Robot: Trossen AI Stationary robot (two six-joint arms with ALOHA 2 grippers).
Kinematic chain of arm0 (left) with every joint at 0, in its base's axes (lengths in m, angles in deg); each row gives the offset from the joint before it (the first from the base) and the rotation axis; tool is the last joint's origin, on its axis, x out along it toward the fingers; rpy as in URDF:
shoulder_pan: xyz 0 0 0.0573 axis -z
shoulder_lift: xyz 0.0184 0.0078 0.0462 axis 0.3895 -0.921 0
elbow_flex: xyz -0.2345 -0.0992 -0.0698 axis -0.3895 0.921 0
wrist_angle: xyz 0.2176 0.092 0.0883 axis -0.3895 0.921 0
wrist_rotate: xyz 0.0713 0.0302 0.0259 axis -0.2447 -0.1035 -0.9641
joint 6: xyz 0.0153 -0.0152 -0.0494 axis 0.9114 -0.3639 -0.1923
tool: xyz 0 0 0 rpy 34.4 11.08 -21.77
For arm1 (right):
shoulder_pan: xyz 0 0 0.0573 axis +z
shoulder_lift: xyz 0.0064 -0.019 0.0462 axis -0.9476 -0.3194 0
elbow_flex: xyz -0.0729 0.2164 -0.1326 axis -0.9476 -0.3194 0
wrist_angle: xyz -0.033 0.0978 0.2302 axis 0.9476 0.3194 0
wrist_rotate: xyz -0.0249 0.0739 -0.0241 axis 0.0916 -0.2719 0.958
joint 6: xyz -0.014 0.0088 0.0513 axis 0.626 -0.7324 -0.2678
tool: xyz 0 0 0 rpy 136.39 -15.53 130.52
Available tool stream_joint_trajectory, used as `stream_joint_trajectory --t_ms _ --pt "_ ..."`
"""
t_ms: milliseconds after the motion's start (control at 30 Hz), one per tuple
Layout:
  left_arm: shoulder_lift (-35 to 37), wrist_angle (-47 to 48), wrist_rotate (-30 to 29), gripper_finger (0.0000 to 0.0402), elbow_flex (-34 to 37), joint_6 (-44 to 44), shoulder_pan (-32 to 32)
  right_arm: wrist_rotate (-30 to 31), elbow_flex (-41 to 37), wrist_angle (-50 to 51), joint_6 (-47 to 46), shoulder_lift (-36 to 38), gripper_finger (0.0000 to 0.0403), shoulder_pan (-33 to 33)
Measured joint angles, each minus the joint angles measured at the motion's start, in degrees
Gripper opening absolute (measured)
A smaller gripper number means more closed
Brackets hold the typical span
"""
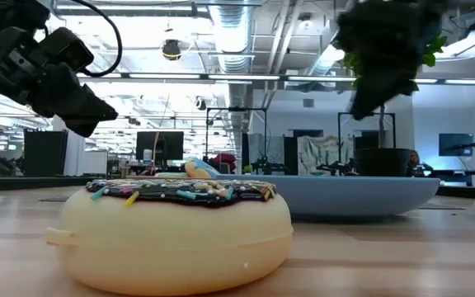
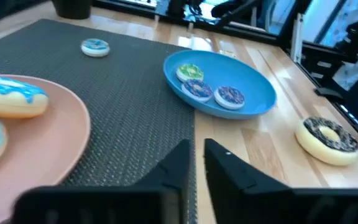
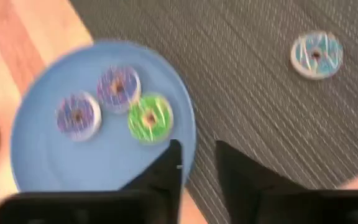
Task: Pick & Place donuts
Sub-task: Put the large white donut into the pink plate
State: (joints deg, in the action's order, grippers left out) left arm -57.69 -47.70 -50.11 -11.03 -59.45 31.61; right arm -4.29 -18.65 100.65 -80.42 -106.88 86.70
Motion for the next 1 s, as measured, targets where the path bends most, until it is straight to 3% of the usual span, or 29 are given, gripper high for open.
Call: stream_joint_trajectory --t_ms 133,267,433,633,767,1000 --pt "0.0 -0.02 -0.42 0.0097 0.0 0.82 -0.02 -0.04 -8.03 -3.84 3.26 5.92 0.001 2.95" --pt "-0.01 0.33 -0.42 0.0141 0.0 2.46 0.0 0.46 -13.04 -6.93 1.48 8.3 0.0025 4.51" --pt "-0.02 1.93 -0.25 0.0157 -1.51 -0.1 0.25 1.31 -13.46 -6.86 1.95 8.05 0.0043 4.62" --pt "-3.34 16.36 -2.63 0.0143 -12.98 -3.0 4.37 9.96 -13.46 -7.35 7.81 8.21 0.0005 6.45" --pt "-10.41 25.98 -6.11 0.0135 -22.5 -3.94 9.21 13.64 -15.59 -9.48 8.47 8.25 0.001 8.43" --pt "-23.29 49.34 -8.03 0.0128 -38.62 -14.35 16.42 13.78 -27.8 -27.06 8.92 9.87 0.0003 12.43"
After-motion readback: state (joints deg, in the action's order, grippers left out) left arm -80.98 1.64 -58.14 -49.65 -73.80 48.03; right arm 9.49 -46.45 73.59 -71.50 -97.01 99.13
